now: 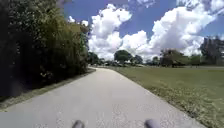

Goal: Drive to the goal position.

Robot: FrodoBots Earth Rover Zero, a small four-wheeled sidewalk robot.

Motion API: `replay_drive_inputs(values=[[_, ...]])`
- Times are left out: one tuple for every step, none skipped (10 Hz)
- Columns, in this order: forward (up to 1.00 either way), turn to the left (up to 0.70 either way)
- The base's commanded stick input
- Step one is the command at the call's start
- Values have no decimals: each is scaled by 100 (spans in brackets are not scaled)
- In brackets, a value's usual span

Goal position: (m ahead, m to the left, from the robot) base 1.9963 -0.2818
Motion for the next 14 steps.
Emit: replay_drive_inputs(values=[[50,0],[50,-6],[50,-25],[50,-25],[50,-25],[50,-11],[50,0],[50,0],[50,0],[50,0],[50,0],[50,0],[50,0],[50,4]])
